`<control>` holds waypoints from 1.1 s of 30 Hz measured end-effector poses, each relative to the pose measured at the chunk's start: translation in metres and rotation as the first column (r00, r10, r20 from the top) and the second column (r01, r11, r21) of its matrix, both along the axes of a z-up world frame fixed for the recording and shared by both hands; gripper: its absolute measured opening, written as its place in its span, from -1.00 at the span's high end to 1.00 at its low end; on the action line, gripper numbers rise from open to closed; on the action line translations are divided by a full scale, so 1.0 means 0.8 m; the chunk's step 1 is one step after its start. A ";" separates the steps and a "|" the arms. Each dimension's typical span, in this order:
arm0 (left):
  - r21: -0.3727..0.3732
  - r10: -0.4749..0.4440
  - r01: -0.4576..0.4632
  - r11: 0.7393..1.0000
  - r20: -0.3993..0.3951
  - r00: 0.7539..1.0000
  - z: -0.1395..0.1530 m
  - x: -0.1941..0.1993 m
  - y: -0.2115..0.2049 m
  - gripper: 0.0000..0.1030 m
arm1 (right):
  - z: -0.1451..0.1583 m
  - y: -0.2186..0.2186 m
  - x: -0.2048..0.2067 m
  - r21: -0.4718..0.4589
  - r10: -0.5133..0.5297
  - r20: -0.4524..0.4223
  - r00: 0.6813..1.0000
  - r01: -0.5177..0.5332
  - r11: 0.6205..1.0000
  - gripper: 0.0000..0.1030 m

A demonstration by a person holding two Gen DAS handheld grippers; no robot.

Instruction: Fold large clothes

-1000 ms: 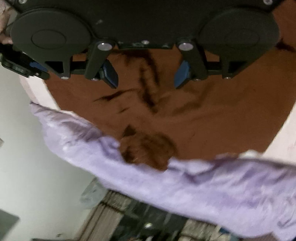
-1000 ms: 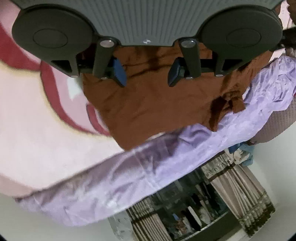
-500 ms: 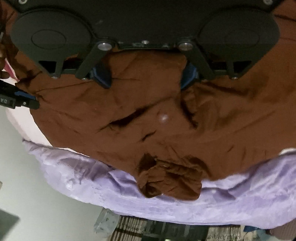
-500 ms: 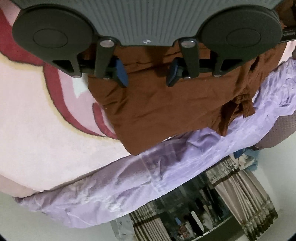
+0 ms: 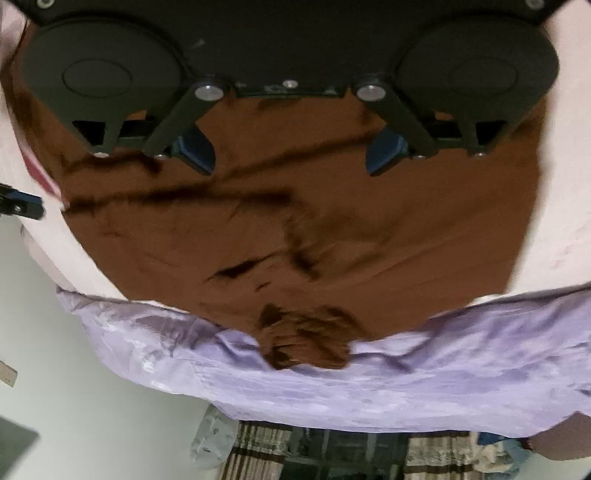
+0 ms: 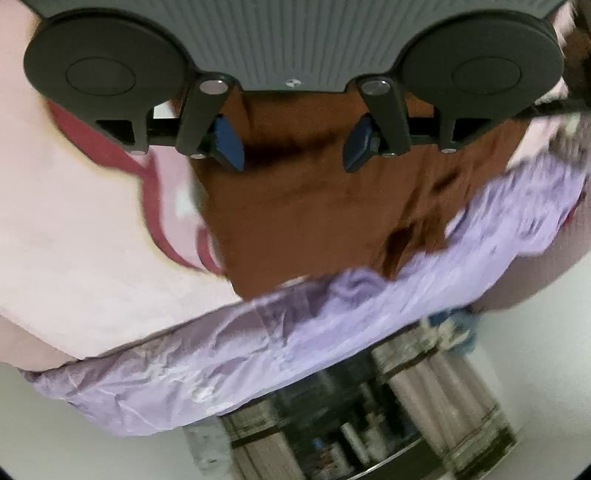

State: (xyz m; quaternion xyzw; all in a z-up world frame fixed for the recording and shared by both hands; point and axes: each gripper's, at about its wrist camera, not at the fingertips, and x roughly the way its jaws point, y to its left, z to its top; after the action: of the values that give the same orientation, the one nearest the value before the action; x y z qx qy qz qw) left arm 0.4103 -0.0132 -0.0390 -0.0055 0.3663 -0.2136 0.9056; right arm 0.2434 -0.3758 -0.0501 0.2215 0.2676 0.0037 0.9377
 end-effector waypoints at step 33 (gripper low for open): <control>-0.416 0.139 -0.288 0.863 -0.352 0.926 -0.098 -0.183 0.264 -0.75 | -0.092 -0.049 -0.174 0.371 0.181 -0.047 0.982 -0.151 0.916 -0.61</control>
State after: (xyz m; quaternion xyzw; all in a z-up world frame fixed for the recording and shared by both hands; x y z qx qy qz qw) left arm 0.2636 0.1981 -0.1175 -0.2941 0.4396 -0.1876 0.8277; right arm 0.1039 -0.4150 -0.1241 0.3685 0.3177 0.1239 0.8649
